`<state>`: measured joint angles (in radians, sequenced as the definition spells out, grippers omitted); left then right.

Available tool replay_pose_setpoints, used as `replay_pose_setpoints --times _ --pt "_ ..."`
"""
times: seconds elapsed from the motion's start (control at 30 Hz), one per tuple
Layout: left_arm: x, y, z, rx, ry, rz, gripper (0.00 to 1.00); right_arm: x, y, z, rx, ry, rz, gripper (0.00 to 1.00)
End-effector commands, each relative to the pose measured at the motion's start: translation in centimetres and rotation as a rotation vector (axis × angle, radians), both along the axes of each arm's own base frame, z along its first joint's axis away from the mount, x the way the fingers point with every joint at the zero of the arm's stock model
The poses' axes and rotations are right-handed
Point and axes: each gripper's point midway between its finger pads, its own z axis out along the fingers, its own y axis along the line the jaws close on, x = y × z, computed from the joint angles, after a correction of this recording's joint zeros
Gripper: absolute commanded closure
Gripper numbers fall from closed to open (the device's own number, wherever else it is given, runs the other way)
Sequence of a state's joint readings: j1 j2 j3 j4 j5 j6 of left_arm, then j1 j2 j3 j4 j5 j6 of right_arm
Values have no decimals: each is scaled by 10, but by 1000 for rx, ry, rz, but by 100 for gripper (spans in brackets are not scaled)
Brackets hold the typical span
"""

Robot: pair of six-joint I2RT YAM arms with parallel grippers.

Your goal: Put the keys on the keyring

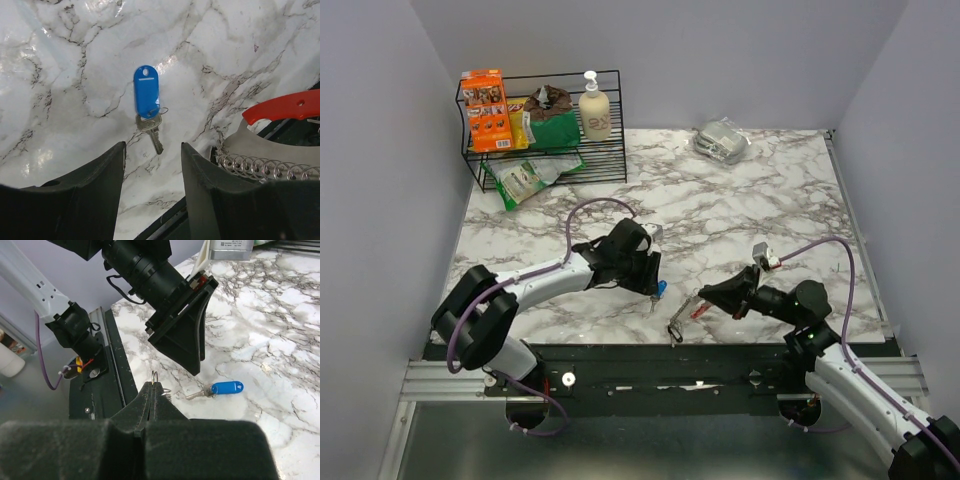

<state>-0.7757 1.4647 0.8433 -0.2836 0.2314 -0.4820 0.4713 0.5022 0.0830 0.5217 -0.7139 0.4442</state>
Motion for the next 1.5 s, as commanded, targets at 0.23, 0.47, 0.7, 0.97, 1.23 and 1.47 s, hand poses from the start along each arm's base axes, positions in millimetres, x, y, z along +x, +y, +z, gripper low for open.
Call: replay_pose_setpoints --times 0.23,0.47,0.7,0.97,1.23,1.47 --pt "8 -21 -19 125 -47 17 45 4 -2 -4 5 -4 -30 100" --pt "15 -30 -21 227 -64 66 44 3 -3 -5 6 -5 -38 100" --pt "17 -24 -26 327 -47 106 45 2 -5 -7 3 -10 -40 100" --pt "13 -28 -39 367 -14 92 52 0 -5 -9 -2 -13 -39 100" --pt "11 -29 -42 379 -11 85 59 0 -6 -11 -3 -12 -40 100" --pt "12 -28 -39 383 -24 84 66 0 -5 -12 -5 -7 -37 100"
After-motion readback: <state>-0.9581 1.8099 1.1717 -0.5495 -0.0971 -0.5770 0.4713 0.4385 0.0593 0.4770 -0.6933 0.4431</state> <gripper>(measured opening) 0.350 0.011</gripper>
